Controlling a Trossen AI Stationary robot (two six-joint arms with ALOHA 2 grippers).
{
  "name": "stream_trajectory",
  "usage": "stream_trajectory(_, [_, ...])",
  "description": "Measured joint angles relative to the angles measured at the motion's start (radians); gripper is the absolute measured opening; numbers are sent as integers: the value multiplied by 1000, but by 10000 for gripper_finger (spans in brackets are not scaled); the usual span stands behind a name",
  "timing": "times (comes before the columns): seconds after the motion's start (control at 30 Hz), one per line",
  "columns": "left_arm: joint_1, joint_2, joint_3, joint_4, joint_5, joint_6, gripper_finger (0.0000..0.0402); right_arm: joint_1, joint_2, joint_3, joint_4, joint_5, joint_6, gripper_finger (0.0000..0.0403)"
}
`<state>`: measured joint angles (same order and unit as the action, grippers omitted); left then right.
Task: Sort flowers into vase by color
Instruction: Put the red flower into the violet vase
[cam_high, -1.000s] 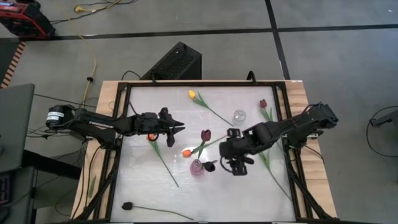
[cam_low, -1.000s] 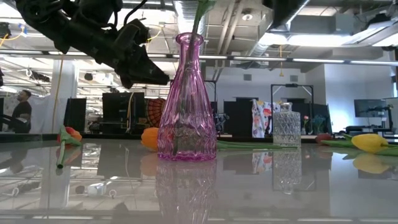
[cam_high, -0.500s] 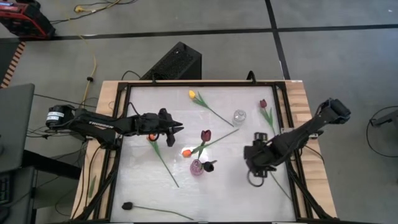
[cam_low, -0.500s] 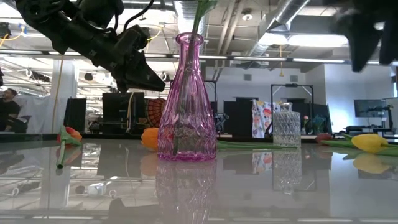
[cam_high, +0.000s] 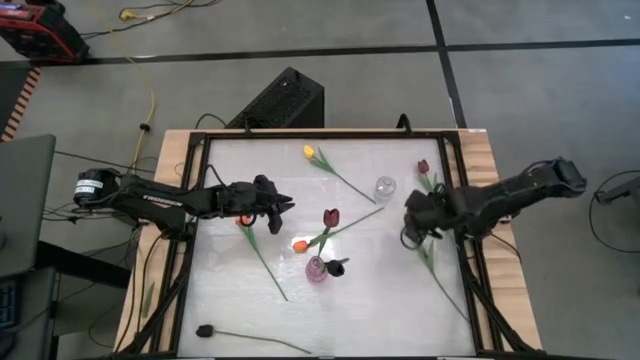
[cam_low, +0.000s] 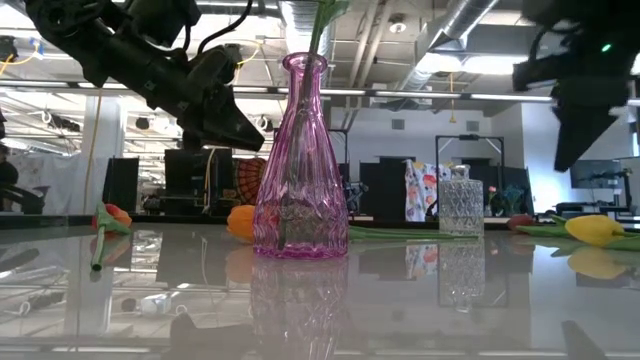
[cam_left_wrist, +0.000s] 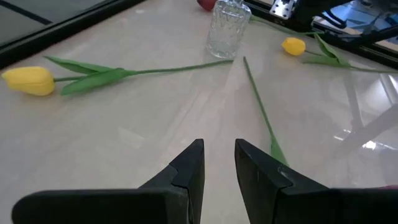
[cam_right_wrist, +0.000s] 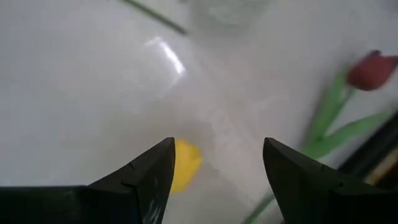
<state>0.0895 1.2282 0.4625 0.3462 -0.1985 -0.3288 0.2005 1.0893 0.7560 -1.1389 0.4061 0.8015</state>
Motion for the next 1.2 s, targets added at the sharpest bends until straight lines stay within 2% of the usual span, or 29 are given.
stream_trajectory(0.23, [-16,0,0,-51,36,-33,77,-218,16,-1,9,-9,-95,270])
stream_trajectory(0.43, [-59,0,0,-79,-29,-35,77,-446,45,-9,16,2,-204,270])
stream_trajectory(0.63, [-92,1,0,-82,-52,-35,77,-678,127,-45,88,-37,-372,270])
stream_trajectory(0.77, [-104,1,0,-87,-53,-32,77,-801,214,-46,97,-69,-400,270])
stream_trajectory(0.87, [-109,1,0,-89,-54,-32,77,-872,281,-46,108,-101,-423,270])
stream_trajectory(1.0, [-119,0,0,-99,-53,-32,77,-922,368,-61,156,-243,-496,270])
stream_trajectory(1.1, [-126,1,0,-114,-53,-33,77,-934,427,-55,156,-251,-498,268])
stream_trajectory(1.2, [-133,1,0,-123,-53,-33,77,-943,459,-52,155,-260,-503,244])
